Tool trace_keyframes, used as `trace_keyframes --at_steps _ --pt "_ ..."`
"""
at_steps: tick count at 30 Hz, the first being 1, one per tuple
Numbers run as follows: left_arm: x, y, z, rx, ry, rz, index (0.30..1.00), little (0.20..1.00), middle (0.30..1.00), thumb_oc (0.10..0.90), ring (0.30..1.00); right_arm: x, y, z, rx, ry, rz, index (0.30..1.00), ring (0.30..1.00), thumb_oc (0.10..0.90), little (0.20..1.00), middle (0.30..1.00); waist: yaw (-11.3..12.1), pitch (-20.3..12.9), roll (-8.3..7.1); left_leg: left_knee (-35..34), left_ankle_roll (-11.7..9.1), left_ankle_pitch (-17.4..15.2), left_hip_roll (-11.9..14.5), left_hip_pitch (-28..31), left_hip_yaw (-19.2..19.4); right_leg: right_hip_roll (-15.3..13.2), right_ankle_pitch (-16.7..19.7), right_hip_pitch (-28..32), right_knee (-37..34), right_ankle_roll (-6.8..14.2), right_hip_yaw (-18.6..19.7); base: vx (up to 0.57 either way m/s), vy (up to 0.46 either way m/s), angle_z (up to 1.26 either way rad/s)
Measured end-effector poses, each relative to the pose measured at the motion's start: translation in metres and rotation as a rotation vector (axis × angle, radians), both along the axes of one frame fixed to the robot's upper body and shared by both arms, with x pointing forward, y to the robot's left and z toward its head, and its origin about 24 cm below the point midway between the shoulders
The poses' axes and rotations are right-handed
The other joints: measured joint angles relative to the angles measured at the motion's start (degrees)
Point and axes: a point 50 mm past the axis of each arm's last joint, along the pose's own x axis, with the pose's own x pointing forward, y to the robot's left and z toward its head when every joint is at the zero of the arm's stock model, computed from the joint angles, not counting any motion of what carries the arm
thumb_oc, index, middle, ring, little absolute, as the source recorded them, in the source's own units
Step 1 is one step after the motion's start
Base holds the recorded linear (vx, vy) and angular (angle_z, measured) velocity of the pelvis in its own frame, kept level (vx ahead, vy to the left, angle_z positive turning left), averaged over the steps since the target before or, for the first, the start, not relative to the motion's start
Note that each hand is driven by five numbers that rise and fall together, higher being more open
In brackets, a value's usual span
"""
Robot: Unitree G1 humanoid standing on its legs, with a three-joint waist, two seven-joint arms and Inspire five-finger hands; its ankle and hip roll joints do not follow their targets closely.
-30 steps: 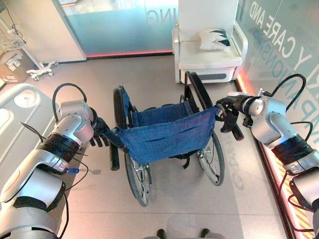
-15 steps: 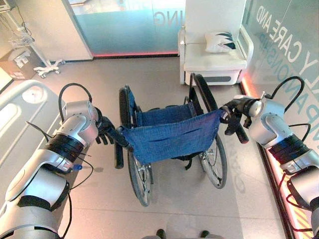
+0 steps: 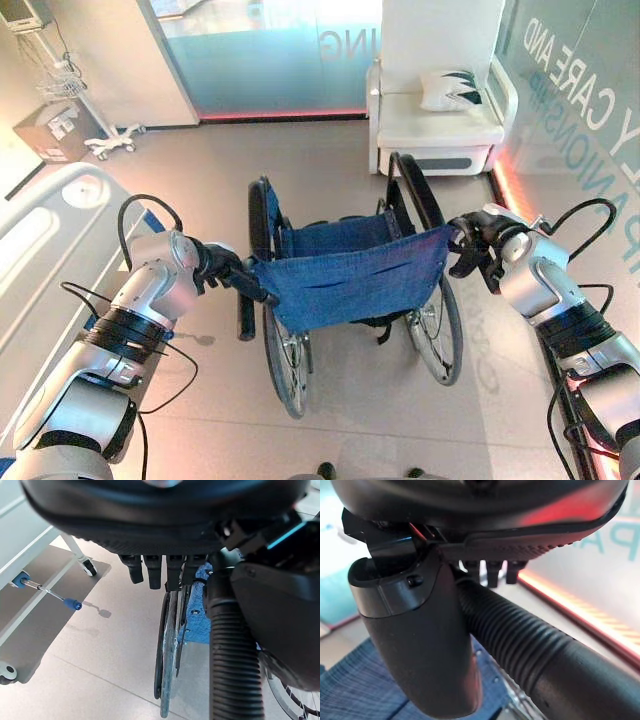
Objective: Push the wheelchair next to the bed
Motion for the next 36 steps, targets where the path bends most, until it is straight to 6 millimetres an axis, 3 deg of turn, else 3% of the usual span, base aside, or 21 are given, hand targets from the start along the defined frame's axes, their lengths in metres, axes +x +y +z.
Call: trace_keyframes --at_steps 19,20,21,22,23,24,29,36 --pt "0.006 -0.024 0.001 0.086 0.074 -0.076 0.900 0.900 0.900 0.800 0.900 0.010 -0.014 -0.015 0.022 0.416 -0.185 0.900 0.900 0.800 0.900 0.900 2.07 -2.21 -3.58 0.52 0.00 0.00 -0.05 0.14 -0.22 -0.10 -0.03 0.32 0.08 0.03 -0.20 0.00 -0.001 0.00" --pt "0.006 -0.023 0.000 0.087 0.076 -0.075 0.860 0.860 0.860 0.773 0.860 0.010 -0.014 -0.016 0.035 0.420 -0.183 0.573 0.573 0.582 0.573 0.573 2.02 -2.22 -3.60 0.58 0.00 0.00 -0.05 0.13 -0.27 -0.10 -0.03 0.32 0.09 0.03 -0.22 0.00 0.000 0.00" --pt "0.006 -0.023 0.000 0.090 0.077 -0.074 0.829 0.829 0.829 0.753 0.829 0.010 -0.015 -0.017 0.054 0.417 -0.182 0.484 0.484 0.522 0.484 0.484 2.00 -2.22 -3.60 0.61 0.00 0.00 -0.05 0.12 -0.28 -0.10 -0.03 0.35 0.12 0.03 -0.24 0.00 0.000 0.00" --pt "0.006 -0.022 0.000 0.094 0.082 -0.071 0.672 0.672 0.672 0.648 0.672 0.011 -0.016 -0.019 0.090 0.411 -0.177 0.300 0.300 0.400 0.300 0.300 1.84 -2.24 -3.63 0.72 0.00 0.00 -0.05 0.12 -0.32 -0.10 -0.03 0.38 0.17 0.03 -0.26 0.00 0.000 0.00" --pt "0.005 -0.022 -0.001 0.098 0.085 -0.069 0.585 0.585 0.585 0.590 0.585 0.011 -0.016 -0.020 0.106 0.407 -0.171 0.300 0.300 0.400 0.300 0.300 1.85 -2.25 -3.64 0.75 0.00 0.00 -0.05 0.12 -0.34 -0.11 -0.03 0.40 0.19 0.03 -0.27 0.00 0.000 0.00" --pt "0.005 -0.020 -0.003 0.097 0.086 -0.060 0.300 0.300 0.300 0.400 0.300 0.012 -0.016 -0.021 0.139 0.392 -0.160 0.300 0.300 0.400 0.300 0.300 1.59 -2.26 -3.62 0.84 -0.01 0.00 -0.04 0.12 -0.36 -0.11 -0.04 0.40 0.22 0.03 -0.26 0.00 0.000 0.00" --pt "0.006 -0.016 -0.005 0.099 0.088 -0.038 0.300 0.300 0.300 0.400 0.300 0.015 -0.017 -0.025 0.248 0.319 -0.137 0.300 0.300 0.400 0.300 0.300 1.05 -2.22 -3.18 1.08 -0.01 0.00 -0.03 -0.04 -0.33 -0.27 -0.34 -0.14 1.14 0.11 0.00 0.02 0.005 -0.04" --pt "0.006 -0.018 -0.011 0.057 0.099 -0.021 0.300 0.300 0.300 0.400 0.300 0.017 -0.013 -0.025 0.194 0.176 -0.111 0.300 0.300 0.400 0.300 0.300 1.00 -2.25 -1.57 1.16 -0.01 0.00 -0.05 -0.29 -0.64 -0.29 -0.34 -0.40 1.17 0.09 -0.13 0.00 0.001 0.01"
